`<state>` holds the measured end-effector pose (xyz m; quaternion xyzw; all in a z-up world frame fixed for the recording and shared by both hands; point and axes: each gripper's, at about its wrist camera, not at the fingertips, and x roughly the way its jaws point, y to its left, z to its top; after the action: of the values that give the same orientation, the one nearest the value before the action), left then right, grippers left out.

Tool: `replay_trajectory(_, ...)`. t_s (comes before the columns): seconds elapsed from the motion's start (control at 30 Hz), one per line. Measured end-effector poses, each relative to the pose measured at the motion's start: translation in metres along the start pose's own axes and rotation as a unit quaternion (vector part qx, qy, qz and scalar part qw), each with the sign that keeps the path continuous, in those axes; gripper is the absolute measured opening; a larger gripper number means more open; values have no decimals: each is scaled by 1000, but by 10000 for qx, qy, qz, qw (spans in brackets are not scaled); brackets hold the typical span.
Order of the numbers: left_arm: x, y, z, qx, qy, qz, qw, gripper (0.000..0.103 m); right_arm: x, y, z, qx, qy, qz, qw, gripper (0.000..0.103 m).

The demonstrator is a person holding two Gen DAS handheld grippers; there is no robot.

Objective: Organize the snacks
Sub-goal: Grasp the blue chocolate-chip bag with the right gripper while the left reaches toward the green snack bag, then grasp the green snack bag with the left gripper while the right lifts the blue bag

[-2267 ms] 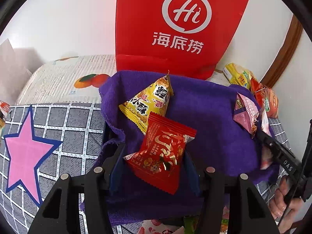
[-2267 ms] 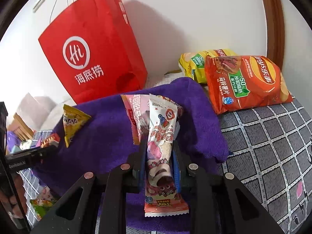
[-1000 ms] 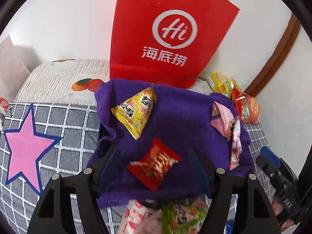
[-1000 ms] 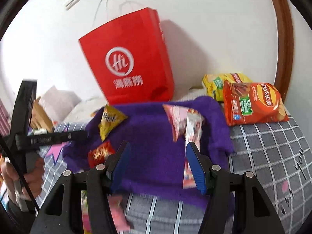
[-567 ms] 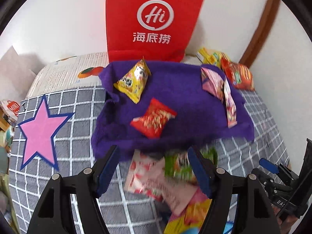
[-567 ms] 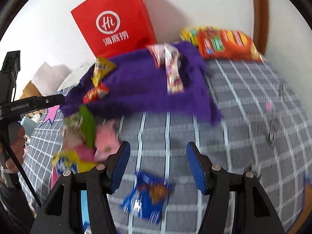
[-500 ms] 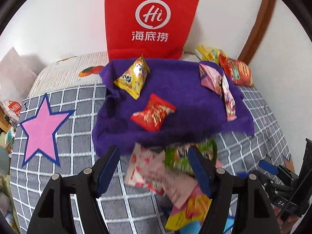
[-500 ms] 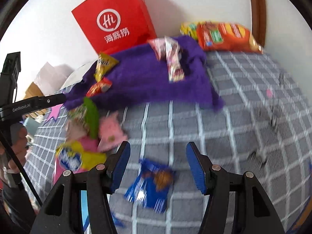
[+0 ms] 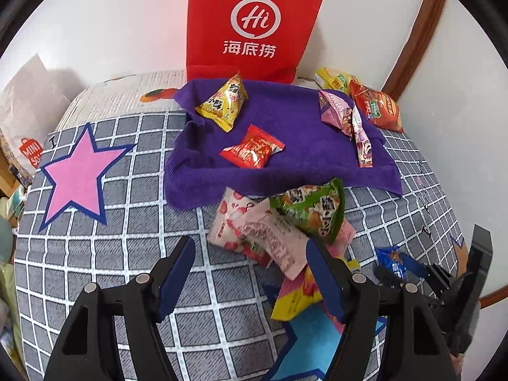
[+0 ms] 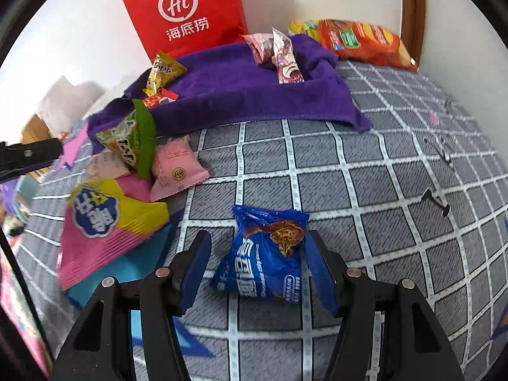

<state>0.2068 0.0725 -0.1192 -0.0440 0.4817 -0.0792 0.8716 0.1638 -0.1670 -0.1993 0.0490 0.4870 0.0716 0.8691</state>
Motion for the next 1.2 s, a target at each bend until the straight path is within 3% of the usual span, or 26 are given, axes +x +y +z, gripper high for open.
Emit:
replay_trajectory(0.03,0,1,-2,-10,12,-6,10000,70,2,3,0,-74,-31,-177,9998,57)
replay_trajectory(0.07,0,2,-4,-7,31,-10,10000,70,3,5,1,-129,-52,-365,9992,44)
replay_trajectory(0.2,0,5,-8,25,74,57,10000,70,6,-4,9,-174,-39,-405,9990,42)
replay_trajectory(0.43,0,6,-3,-48,45,-76,9999,70,19,-37,33,96,-73,-535,9985,42)
replay_trajectory(0.6,11,-14,2,54,45,-347,9994,70,25,-34,32,-253,-401,-503,9976,45)
replay_trajectory(0.7,18,-29,6,161,21,-316,9994,71,24,-40,32,-130,-421,-313,9985,46)
replay_trajectory(0.8,29,-40,11,235,45,-286,9993,81,24,-41,33,-86,-436,-249,9987,46)
replay_trajectory(1.0,52,-59,14,384,233,-134,9989,82,25,-37,32,-216,-410,-353,9983,49)
replay_trajectory(1.2,71,-67,18,199,364,-112,9991,82,23,-46,31,38,-472,-12,9989,50)
